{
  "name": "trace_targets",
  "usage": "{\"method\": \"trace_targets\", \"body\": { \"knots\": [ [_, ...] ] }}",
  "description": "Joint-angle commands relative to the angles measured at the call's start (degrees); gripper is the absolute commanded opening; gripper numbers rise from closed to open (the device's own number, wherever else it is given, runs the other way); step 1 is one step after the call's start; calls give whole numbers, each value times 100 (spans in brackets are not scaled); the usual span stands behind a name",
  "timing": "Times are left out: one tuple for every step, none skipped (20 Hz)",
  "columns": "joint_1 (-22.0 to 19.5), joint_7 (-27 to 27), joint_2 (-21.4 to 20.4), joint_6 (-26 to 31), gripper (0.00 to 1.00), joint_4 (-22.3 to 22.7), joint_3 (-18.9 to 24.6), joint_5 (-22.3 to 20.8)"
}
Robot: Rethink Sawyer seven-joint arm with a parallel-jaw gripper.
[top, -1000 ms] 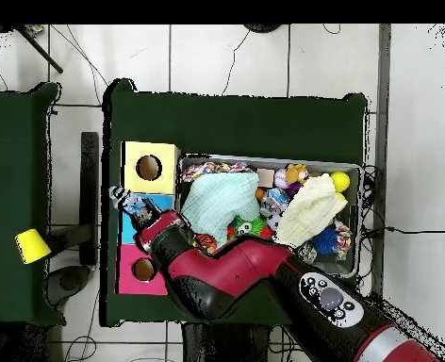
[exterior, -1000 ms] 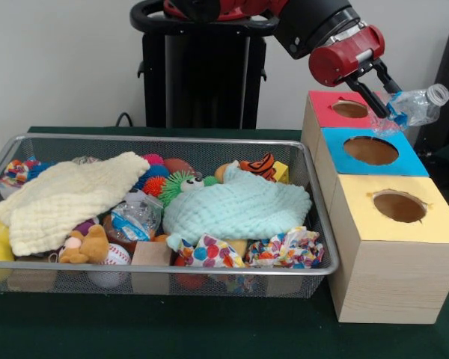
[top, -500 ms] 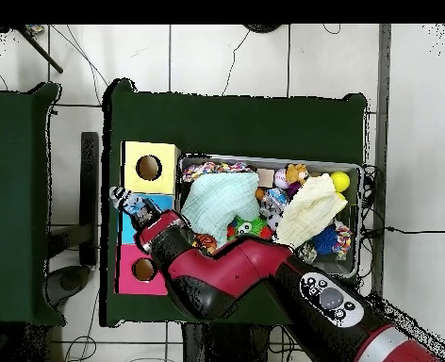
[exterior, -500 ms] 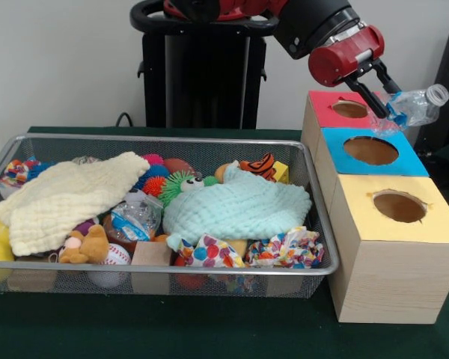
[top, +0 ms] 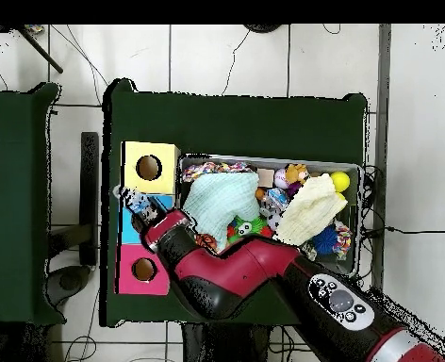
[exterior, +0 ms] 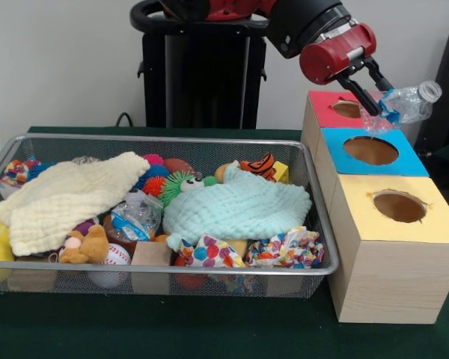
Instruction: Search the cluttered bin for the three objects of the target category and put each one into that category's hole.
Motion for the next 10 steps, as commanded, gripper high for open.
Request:
{"method": "trace_targets", "body": {
  "knots": [
    [-202, 880, 258, 148, 0, 87, 340, -471],
    [-184, 865, 261, 155, 0, 86, 339, -489],
    [-194, 861, 279, 183, 0, 75, 356, -510],
    [-180, 842, 297, 162, 0, 57, 353, -556],
    [-192, 835, 328, 174, 0, 41, 365, -591],
    [-189, 824, 340, 182, 0, 28, 380, -624],
    [-197, 823, 348, 205, 0, 24, 397, -636],
    [-201, 823, 349, 223, 0, 24, 412, -646],
    [-204, 824, 350, 242, 0, 24, 426, -656],
    [-201, 825, 350, 255, 0, 23, 434, -659]
  ]
}}
